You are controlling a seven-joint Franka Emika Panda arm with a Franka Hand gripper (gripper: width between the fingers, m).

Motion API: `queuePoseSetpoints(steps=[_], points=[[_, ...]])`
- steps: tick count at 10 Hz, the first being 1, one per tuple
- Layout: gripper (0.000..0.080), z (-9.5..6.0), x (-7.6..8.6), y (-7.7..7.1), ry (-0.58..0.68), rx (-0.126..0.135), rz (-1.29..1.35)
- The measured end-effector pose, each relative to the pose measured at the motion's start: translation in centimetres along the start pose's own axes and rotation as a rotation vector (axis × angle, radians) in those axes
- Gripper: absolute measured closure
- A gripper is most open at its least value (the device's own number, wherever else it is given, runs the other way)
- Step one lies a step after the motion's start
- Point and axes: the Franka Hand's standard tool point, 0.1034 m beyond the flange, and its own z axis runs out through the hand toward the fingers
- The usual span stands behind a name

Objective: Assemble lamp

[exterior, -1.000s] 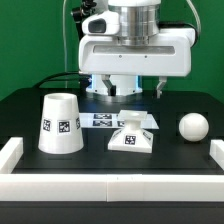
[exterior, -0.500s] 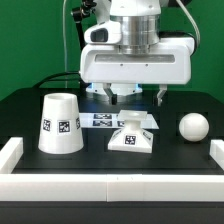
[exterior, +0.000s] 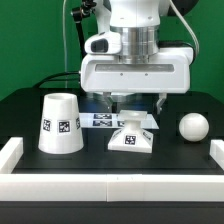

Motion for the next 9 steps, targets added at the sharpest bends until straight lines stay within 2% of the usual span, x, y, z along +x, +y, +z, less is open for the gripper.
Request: queuePoseSetpoints(steps=[2,5,6,7,9], points=[[0.0100,0.52,-0.15,0.05,-0.007,0.000,-0.008],[0.0100,0.46,-0.11,0.04,-0.006,0.000,-0.009],[0.0220,0.45,-0.09,0.03,-0.005,0.000,-0.009],[0.0267,0.47,-0.09,0.03,-0.005,0.000,-0.010],[0.0266,0.47,-0.10,0.03,-0.005,0.000,-0.010]])
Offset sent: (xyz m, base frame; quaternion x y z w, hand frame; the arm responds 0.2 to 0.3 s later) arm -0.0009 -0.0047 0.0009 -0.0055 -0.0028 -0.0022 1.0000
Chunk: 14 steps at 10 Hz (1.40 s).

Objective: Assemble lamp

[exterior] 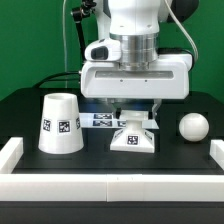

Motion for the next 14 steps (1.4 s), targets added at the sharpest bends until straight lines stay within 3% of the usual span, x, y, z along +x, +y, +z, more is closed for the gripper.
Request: queuePoseSetpoints(steps=[5,10,14], points=[[0.0265,0.0,0.4,-0.2,0.001,0.001,-0.023],[0.0264,-0.8,6.7,-3.6,0.064,0.018,-0.122],[0.0264,-1.2,11.0,-8.0,0.098,0.032,-0.163]])
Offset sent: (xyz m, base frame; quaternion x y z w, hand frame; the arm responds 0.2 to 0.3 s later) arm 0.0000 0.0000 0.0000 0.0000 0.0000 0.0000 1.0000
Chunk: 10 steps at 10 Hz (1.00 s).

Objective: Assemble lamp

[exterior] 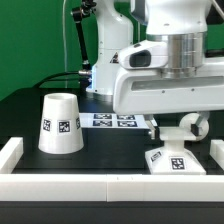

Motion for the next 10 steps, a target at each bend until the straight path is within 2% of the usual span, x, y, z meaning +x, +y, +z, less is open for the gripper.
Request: queuePoseSetpoints(steps=[2,3,5,7,9,10], points=[[0.0264,0.2,2.4,-2.3,0.033,0.008,0.013],[0.0264,0.3,3.0,-3.2,0.034,0.010,0.010],[0.0263,0.2,3.9,-3.4,0.030,0.005,0.018],[0.0263,0.3,3.9,-3.4,0.029,0.005,0.017],[0.0121,0.3,3.9,-3.4,0.029,0.005,0.017],[0.0106,0.3,3.9,-3.4,0.028,0.005,0.016]])
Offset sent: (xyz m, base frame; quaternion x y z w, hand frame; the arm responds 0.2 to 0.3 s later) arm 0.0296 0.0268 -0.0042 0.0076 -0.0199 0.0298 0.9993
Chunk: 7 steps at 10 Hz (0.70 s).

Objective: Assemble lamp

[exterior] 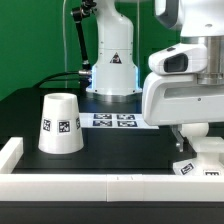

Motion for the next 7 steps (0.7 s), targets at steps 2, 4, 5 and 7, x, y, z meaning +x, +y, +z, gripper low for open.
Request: queuePoseSetpoints(steps=[2,4,5,7], points=[[0.0101,-0.2,-0.3,0.0,-0.001,-0.001,0.015],[0.0101,-1.7,-3.6,-0.6,-0.028,-0.012,0.131],[0.0101,-2.1,-5.0,-1.0,-0.039,-0.018,0.165],[0.0101,-2.7,-7.4,-1.4,-0.058,-0.022,0.214]])
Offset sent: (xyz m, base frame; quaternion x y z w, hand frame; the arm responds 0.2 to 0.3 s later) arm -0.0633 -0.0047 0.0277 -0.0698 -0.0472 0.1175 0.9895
